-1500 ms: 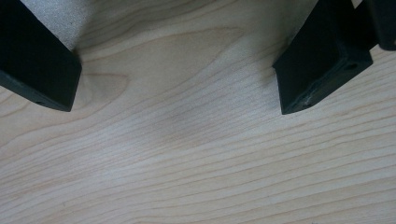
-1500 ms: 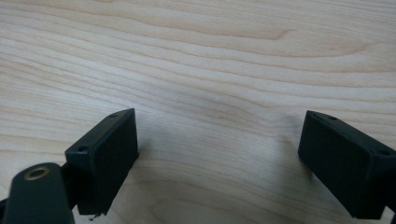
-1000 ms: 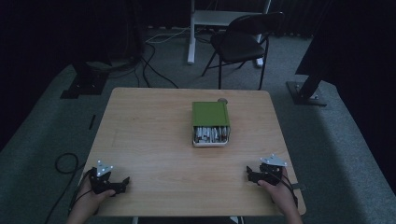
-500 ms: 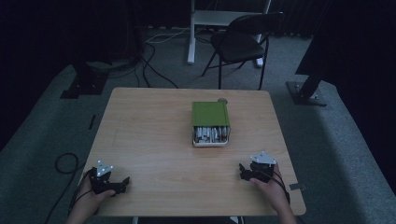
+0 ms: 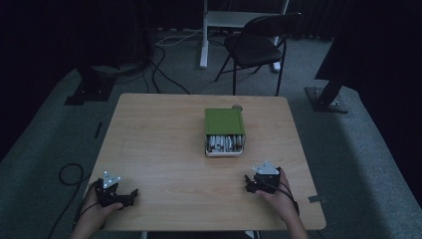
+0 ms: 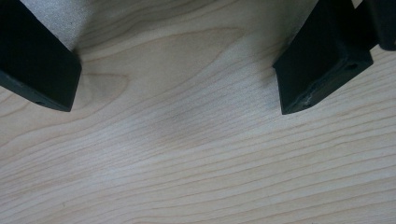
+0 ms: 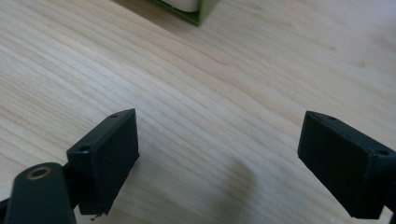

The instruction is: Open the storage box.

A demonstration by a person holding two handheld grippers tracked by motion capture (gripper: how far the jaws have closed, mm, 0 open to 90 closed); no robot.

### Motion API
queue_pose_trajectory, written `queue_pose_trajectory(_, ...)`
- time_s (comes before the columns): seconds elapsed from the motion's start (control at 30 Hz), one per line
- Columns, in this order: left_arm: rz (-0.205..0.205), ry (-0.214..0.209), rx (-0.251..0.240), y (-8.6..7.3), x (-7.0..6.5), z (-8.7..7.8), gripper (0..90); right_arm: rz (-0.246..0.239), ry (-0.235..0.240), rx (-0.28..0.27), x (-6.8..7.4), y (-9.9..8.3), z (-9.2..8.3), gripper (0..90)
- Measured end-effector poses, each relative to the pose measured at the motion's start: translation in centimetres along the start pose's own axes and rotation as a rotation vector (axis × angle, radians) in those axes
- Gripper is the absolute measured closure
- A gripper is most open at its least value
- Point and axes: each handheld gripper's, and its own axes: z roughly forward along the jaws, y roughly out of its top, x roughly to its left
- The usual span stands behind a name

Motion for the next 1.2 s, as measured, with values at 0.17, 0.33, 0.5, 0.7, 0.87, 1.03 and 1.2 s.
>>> queue_pose_trajectory(0.17, 0.000, 0.000, 0.000, 0.0, 0.0, 0.0, 0.7, -0.060, -0.009, -0.007, 0.9, 0.7, 0.2, 12.4)
queue_pose_trajectory(0.33, 0.000, 0.000, 0.000, 0.0, 0.0, 0.0, 0.7, -0.095, -0.014, -0.020, 1.7, 1.5, 0.5, 15.1)
queue_pose_trajectory(0.5, 0.000, 0.000, 0.000, 0.0, 0.0, 0.0, 0.7, -0.164, -0.028, -0.020, 2.7, 2.1, 0.7, 15.2)
queue_pose_trajectory(0.7, 0.000, 0.000, 0.001, 0.0, 0.0, 0.0, 0.7, -0.229, -0.041, -0.028, 4.0, 2.8, 1.1, 15.2)
queue_pose_trajectory(0.87, 0.000, 0.000, 0.002, 0.0, 0.0, 0.0, 0.7, -0.290, -0.055, -0.029, 4.9, 3.2, 1.3, 15.2)
queue_pose_trajectory(1.03, 0.000, 0.000, 0.002, 0.0, 0.0, 0.0, 0.7, -0.361, -0.099, -0.048, 5.7, 3.8, 1.4, 16.3)
queue_pose_trajectory(1.2, 0.000, 0.000, 0.002, 0.0, 0.0, 0.0, 0.7, -0.379, -0.125, -0.074, 6.1, 4.3, 1.5, 23.4)
